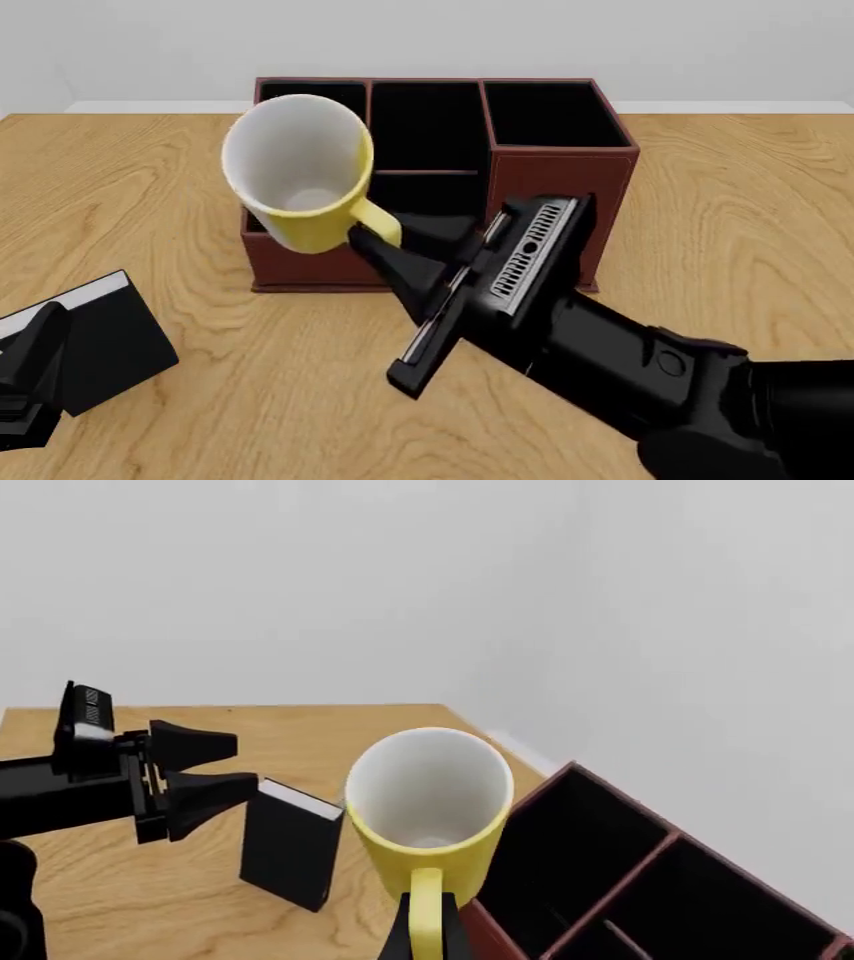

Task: Pick up the yellow and white mug and place it to the right of the caddy.

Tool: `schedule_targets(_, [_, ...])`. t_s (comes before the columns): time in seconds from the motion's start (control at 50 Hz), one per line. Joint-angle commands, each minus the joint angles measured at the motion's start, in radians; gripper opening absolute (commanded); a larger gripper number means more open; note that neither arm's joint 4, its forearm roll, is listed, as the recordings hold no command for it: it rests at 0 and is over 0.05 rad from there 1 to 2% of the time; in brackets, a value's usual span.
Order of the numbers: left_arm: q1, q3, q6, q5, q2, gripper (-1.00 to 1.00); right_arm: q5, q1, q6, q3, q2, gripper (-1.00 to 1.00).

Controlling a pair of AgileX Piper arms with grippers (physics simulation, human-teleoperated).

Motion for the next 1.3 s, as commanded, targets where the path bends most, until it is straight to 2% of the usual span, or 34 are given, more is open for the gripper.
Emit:
schedule_targets(0.02, [0.0,0.0,0.0,0.0,0.0,1.0,0.035,-0.015,0.005,0.022,-0.092,-1.0])
schedule_targets(0.94, [0.0,0.0,0.0,0.0,0.0,1.0,0.207,-0.154,-0.025,0.106,-0.408,-1.0])
schedule_targets(1.3, [0.0,0.0,0.0,0.0,0.0,1.0,0.302,-0.221,-0.015,0.116,-0.537,-1.0])
